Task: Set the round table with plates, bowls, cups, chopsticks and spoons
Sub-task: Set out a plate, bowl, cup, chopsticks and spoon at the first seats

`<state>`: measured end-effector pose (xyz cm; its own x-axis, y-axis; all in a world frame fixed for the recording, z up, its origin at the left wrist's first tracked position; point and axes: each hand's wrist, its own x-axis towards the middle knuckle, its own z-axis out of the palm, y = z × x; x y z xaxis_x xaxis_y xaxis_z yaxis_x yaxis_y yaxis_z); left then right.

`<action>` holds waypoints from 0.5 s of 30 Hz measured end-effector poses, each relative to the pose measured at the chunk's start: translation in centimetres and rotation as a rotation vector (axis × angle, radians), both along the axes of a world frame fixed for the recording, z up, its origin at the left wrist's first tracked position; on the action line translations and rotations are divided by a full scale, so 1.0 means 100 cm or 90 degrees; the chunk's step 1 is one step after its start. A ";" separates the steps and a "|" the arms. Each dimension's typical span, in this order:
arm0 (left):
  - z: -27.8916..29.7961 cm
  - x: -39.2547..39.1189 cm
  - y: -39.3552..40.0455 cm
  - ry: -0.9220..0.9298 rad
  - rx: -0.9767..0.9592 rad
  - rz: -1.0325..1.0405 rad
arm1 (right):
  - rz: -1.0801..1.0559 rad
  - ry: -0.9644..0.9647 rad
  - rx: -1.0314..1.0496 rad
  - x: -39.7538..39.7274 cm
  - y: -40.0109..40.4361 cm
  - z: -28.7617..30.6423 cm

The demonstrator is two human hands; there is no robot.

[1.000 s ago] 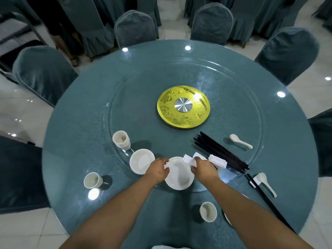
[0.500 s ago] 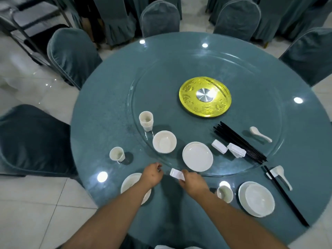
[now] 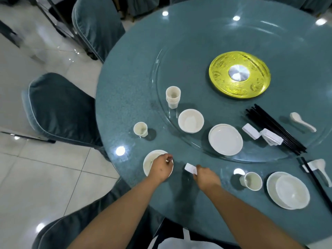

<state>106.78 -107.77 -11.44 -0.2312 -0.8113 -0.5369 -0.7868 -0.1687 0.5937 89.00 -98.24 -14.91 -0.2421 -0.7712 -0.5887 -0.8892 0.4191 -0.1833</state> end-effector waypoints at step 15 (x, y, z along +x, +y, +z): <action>-0.013 0.005 0.011 -0.037 0.032 0.063 | -0.029 -0.025 -0.039 0.006 0.011 -0.008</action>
